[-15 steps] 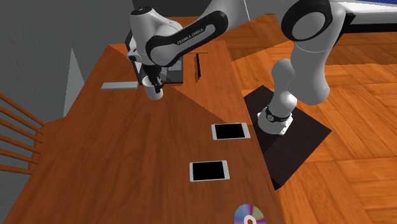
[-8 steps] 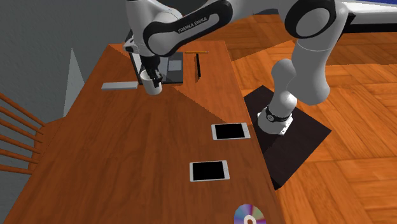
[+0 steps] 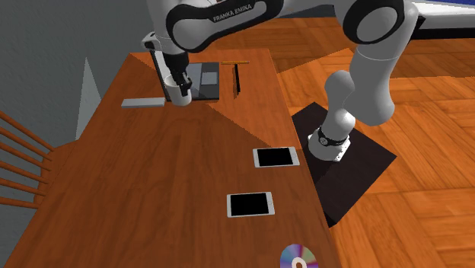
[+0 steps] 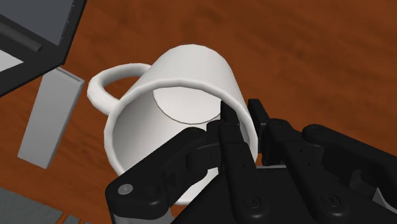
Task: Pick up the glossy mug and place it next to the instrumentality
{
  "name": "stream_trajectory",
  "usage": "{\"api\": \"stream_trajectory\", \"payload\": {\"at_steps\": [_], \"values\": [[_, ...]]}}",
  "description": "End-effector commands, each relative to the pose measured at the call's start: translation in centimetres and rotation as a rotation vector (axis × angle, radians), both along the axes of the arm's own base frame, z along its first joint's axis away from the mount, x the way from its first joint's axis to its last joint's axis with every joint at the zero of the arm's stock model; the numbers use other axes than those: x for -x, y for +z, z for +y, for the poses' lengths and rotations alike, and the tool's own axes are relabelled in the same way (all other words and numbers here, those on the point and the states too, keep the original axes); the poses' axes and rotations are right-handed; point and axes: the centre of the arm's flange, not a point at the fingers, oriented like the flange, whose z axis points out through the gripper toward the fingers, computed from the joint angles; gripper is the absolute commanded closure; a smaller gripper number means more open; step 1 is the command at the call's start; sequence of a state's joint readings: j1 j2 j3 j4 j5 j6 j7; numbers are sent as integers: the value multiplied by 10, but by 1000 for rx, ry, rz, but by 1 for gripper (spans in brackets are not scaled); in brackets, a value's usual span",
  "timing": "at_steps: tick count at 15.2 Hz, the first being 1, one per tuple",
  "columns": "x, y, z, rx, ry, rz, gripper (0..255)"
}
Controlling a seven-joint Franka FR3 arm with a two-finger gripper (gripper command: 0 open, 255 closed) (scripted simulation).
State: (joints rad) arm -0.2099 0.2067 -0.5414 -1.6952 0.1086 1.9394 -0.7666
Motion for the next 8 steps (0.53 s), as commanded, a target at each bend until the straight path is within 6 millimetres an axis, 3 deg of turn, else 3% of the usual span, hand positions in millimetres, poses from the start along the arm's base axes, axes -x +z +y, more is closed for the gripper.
{"api": "stream_trajectory", "payload": {"at_steps": [1, 5, 8], "values": [[1, 11, 0, 0, 0, 0, 255], [1, 31, 0, 0, 0, 0, 255], [-6, 31, 39, 0, 0, 0, 255]]}}
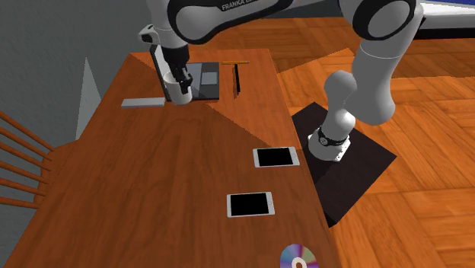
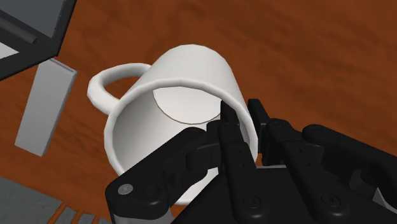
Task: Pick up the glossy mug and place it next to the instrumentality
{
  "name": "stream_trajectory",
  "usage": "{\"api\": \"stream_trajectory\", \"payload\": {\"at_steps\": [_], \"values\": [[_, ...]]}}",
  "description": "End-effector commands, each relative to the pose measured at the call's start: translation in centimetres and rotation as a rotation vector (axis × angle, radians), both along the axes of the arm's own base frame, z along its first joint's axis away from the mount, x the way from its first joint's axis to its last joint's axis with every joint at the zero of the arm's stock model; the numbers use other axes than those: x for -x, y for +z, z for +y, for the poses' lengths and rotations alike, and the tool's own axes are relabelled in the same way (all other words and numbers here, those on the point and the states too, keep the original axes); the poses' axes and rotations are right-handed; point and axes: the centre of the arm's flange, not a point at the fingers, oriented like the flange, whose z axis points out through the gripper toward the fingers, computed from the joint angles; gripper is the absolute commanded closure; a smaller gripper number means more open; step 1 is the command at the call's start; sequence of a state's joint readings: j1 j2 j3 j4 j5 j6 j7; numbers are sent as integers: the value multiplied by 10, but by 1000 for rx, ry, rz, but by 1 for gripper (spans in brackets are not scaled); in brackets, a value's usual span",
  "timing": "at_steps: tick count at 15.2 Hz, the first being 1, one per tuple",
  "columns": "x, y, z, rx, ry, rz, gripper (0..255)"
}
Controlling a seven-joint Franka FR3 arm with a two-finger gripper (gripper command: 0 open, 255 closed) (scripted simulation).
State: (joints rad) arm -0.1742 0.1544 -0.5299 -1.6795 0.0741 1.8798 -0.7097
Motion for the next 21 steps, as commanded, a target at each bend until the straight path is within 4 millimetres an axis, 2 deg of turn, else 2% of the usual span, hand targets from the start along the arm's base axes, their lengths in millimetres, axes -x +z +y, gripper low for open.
{"api": "stream_trajectory", "payload": {"at_steps": [1, 21], "values": [[-3, 1, 27, 0, -1, 0, 255], [-47, 2, 287, 0, -1, 0, 255]]}}
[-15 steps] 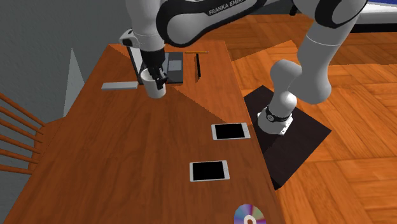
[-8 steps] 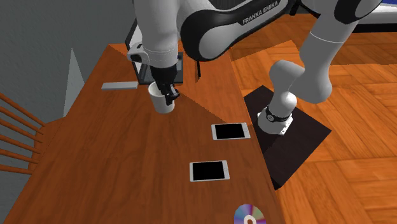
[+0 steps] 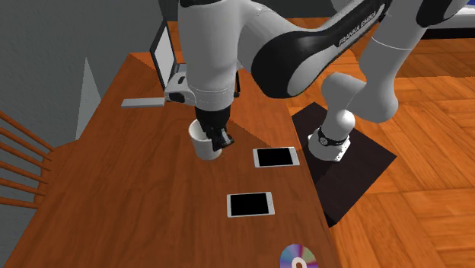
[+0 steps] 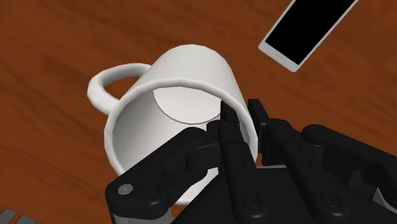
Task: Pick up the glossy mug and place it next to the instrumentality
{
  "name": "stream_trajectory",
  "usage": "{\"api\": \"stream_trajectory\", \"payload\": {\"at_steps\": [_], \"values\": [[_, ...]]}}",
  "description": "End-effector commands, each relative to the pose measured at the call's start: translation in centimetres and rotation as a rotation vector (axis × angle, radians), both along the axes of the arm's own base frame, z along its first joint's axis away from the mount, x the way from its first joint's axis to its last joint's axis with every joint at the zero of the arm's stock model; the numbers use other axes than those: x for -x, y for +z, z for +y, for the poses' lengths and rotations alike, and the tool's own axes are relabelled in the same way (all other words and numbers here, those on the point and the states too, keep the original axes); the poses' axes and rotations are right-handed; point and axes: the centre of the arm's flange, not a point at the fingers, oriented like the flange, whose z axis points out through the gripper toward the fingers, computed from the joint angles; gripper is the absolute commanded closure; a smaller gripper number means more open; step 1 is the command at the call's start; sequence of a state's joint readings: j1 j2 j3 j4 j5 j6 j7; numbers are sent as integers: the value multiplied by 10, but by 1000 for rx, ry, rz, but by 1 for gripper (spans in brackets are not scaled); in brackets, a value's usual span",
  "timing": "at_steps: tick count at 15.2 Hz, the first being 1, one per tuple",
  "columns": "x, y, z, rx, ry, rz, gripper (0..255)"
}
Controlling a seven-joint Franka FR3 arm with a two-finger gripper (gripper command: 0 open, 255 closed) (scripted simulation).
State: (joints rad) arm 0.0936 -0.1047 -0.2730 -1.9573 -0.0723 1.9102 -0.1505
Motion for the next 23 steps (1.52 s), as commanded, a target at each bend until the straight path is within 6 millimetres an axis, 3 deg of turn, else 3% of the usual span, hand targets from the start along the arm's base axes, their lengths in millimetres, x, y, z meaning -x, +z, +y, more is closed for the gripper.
{"api": "stream_trajectory", "payload": {"at_steps": [1, 23], "values": [[-5, -1, 27, 0, -1, -1, 255], [-53, 0, 314, 0, -1, -1, 255]]}}
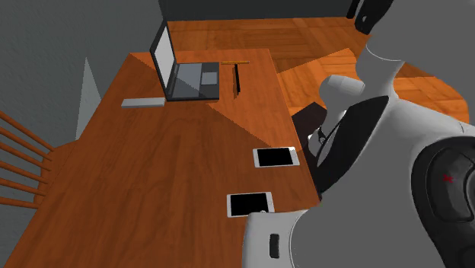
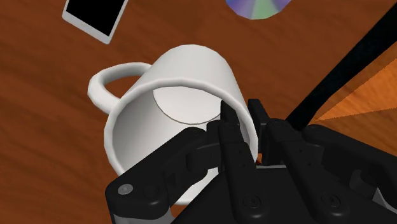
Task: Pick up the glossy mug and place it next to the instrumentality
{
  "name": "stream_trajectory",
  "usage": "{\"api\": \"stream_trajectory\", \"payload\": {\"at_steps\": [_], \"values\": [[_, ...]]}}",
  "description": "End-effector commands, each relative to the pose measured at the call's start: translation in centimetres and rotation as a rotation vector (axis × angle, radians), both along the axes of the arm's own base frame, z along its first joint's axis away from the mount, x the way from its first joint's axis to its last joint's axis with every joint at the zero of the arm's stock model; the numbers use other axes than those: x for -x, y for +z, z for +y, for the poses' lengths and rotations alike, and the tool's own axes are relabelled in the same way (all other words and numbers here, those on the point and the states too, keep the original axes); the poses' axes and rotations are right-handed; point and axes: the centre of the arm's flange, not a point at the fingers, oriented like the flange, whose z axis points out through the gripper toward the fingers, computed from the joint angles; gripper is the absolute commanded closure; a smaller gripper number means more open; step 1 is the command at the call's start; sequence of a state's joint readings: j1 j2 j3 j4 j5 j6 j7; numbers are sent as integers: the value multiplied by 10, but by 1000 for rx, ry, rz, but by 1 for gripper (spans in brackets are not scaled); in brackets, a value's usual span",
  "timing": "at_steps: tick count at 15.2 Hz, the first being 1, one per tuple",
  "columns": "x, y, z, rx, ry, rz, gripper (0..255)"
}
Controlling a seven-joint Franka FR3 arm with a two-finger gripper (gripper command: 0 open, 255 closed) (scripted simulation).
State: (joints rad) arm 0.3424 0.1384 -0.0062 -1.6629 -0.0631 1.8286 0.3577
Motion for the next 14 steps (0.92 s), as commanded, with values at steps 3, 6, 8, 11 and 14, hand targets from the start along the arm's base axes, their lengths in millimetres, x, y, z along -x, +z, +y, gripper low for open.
{"api": "stream_trajectory", "payload": {"at_steps": [3, 6, 8, 11, 14], "values": [[-9, 1, 51, 0, -1, 0, 255], [-15, 1, 90, 0, -1, 0, 255], [-20, 2, 116, 0, -1, 0, 255], [-20, -9, 121, 0, -1, 0, 255], [-20, -25, 121, 0, -1, 0, 255]]}}
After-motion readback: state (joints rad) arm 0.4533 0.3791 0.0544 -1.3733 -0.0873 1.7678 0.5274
